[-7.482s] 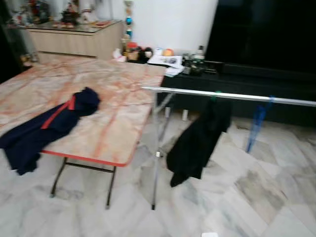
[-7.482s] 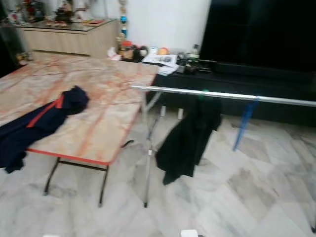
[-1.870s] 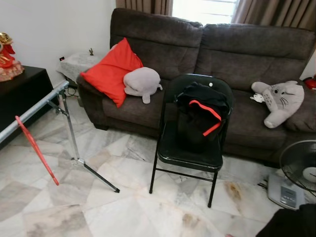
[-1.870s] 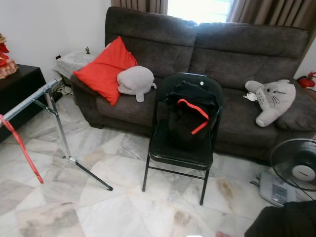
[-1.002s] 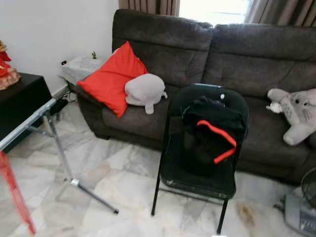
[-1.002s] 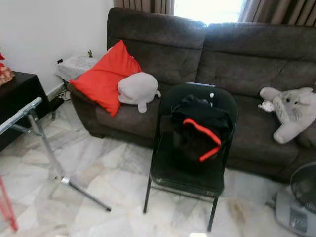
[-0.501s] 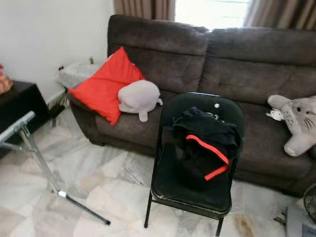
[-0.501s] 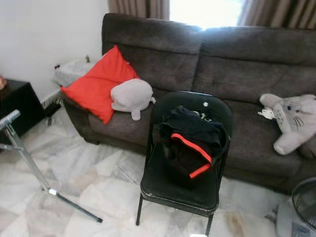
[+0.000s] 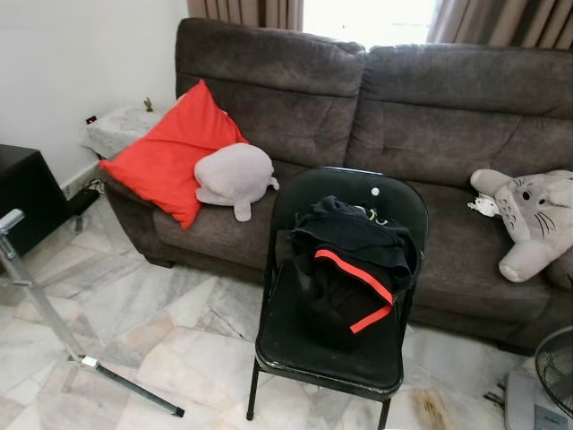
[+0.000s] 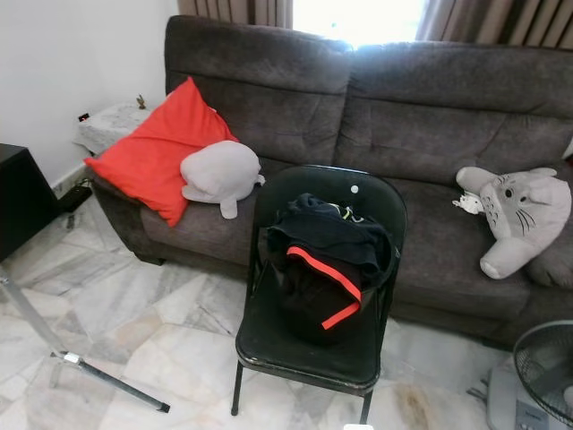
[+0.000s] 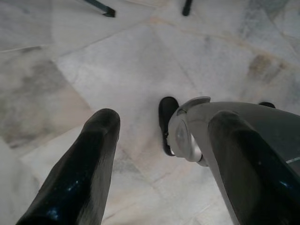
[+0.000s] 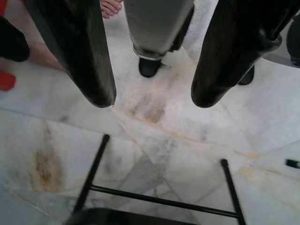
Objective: Hang hanger
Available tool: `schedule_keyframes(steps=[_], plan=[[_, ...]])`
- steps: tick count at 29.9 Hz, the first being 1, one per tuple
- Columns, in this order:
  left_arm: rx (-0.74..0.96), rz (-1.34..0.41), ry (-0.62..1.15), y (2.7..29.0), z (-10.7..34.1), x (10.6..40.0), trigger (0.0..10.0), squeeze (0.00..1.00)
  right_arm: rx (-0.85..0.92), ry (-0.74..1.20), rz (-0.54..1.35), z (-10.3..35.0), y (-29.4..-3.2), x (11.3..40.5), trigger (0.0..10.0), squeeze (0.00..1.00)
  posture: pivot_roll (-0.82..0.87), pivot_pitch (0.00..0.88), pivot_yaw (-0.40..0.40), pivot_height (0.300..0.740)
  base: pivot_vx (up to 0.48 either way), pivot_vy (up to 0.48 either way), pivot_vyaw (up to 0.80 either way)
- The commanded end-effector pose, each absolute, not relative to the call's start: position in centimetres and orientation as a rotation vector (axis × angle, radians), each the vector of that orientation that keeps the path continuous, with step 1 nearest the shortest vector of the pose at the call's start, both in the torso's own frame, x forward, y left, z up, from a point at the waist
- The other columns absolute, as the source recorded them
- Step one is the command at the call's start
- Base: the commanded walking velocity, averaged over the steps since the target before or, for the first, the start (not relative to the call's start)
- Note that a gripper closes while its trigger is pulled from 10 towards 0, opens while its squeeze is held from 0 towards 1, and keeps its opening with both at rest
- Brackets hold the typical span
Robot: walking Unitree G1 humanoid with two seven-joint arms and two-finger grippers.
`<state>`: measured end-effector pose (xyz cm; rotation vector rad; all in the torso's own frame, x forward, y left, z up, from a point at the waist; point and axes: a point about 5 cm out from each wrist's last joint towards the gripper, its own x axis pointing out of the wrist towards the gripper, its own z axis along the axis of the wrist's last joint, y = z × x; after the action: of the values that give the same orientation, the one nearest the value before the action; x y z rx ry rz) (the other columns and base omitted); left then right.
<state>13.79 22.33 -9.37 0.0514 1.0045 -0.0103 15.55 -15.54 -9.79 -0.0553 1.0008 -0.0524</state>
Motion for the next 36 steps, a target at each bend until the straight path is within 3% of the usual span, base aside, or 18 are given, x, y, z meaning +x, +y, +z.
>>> schedule_keyframes(steps=[1,10,28,33,35,36], plan=[[0.083,-0.016,1.019,22.8,-9.4,13.6,10.0,0.00,-0.053,0.994,-0.057,-9.8,-15.7,15.5,10.0,0.00,0.16,0.000,0.013,0.740,0.319,0.000,0.00],[0.090,-0.019,1.019,22.9,-9.3,13.7,10.0,0.00,-0.044,0.986,-0.065,-9.8,-15.7,15.5,10.0,0.00,0.16,0.000,0.014,0.740,0.316,0.000,0.00],[0.085,-0.031,1.036,22.3,-9.5,13.6,10.0,0.00,0.023,0.878,-0.141,-9.4,-15.8,15.5,10.0,0.00,0.11,0.000,0.003,0.740,0.000,0.000,0.00],[0.091,-0.048,1.045,21.8,-9.6,13.7,10.0,0.00,-0.018,0.762,-0.184,-8.8,-16.1,15.6,10.0,0.00,0.06,0.000,0.004,0.740,0.000,0.000,0.00],[0.097,-0.054,1.044,21.6,-9.6,14.0,10.0,0.00,-0.023,0.689,-0.198,-8.1,-16.5,16.6,10.0,0.00,0.05,0.000,0.003,0.740,0.000,0.000,0.00],[0.100,-0.056,1.044,21.5,-9.5,14.2,10.0,0.00,-0.064,0.488,-0.223,-4.9,-18.8,21.0,10.0,0.00,0.04,0.000,0.002,0.740,0.000,0.000,0.00]])
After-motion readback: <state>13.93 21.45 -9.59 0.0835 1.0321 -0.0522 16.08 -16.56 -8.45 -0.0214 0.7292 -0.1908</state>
